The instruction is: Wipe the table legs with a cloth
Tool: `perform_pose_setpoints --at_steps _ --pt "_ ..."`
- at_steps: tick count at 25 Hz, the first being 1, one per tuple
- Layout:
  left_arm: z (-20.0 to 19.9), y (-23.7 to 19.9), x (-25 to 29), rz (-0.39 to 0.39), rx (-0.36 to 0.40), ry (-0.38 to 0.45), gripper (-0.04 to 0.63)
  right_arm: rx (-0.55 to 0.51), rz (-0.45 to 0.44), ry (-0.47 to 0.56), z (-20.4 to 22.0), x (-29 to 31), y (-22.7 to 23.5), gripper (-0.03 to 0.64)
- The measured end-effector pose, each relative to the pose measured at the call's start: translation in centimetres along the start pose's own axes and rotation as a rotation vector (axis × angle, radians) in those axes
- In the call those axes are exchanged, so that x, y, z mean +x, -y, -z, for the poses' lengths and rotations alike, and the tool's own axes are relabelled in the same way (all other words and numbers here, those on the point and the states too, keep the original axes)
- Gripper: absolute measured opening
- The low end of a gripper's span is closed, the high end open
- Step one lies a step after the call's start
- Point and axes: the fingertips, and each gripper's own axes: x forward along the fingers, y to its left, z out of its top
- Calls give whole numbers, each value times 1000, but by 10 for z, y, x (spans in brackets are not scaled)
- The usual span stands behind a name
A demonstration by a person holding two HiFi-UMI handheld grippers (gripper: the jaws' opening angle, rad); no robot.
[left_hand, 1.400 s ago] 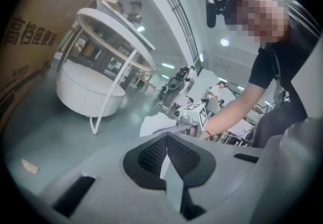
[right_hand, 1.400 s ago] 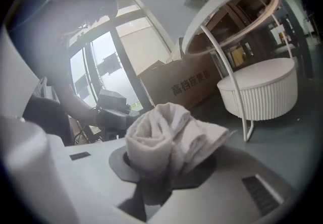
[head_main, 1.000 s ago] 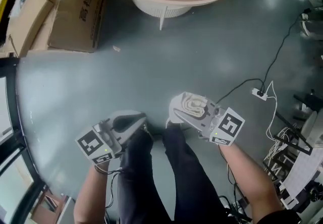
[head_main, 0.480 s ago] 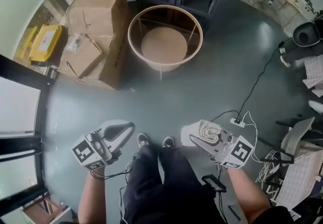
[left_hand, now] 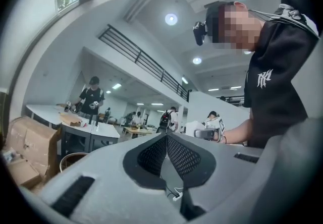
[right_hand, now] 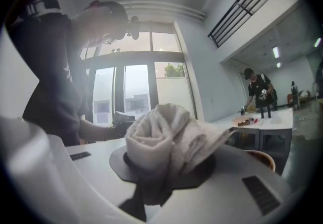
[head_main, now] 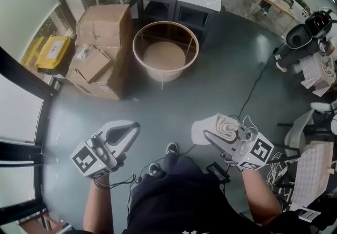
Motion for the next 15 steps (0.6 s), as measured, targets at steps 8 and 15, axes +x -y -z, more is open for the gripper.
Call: perform_pose_setpoints --at_steps 8,15 --pt "17 72 -80 15 7 -20 5 -16 -46 -73 18 10 -108 86" --pt "32 104 -59 39 3 -59 5 -36 -68 -103 31 -12 -129 86"
